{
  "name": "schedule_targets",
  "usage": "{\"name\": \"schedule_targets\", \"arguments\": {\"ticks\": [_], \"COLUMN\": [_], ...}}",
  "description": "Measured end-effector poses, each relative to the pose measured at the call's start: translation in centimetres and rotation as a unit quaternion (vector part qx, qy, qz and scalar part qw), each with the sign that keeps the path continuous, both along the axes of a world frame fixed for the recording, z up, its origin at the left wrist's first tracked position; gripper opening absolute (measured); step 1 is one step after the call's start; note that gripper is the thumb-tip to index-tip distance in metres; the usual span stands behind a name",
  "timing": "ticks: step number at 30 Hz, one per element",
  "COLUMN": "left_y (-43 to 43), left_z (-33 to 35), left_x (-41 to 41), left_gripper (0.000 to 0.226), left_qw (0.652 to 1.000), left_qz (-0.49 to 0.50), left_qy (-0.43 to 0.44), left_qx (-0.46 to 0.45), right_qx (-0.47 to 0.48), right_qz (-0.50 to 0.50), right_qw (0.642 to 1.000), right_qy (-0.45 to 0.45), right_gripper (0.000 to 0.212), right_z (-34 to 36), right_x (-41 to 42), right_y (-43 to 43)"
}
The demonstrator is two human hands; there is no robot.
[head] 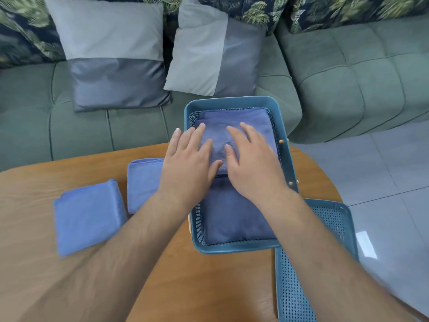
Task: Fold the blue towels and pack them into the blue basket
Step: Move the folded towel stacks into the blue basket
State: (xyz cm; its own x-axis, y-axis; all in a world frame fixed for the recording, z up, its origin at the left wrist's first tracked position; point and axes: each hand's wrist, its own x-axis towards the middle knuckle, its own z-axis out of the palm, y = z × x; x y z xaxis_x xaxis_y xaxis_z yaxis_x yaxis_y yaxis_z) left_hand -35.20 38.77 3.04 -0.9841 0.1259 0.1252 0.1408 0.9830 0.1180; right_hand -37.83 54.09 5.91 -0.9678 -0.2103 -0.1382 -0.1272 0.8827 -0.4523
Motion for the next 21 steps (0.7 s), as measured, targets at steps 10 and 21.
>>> {"name": "schedule_targets", "arguments": {"ticks": [10, 21], "left_y": [-11.3, -13.1], "left_z": [-5.0, -10.4], "left_x": [8.0, 6.9], "left_gripper": [0.052, 0.067], "left_qw": [0.962, 0.879], "left_qz": [0.179, 0.269], "left_qy": [-0.148, -0.333], "left_qx": [0.142, 0.212], "right_qx": [-0.106, 0.122], "right_qz": [0.067, -0.038], "right_qw": [0.992, 0.962], "right_qy": [-0.007, -0.240], "right_gripper": [0.034, 0.062], "right_z": [1.4, -12.0], "right_x": [8.0, 7.3], "right_y": [-13.8, -18.7]}}
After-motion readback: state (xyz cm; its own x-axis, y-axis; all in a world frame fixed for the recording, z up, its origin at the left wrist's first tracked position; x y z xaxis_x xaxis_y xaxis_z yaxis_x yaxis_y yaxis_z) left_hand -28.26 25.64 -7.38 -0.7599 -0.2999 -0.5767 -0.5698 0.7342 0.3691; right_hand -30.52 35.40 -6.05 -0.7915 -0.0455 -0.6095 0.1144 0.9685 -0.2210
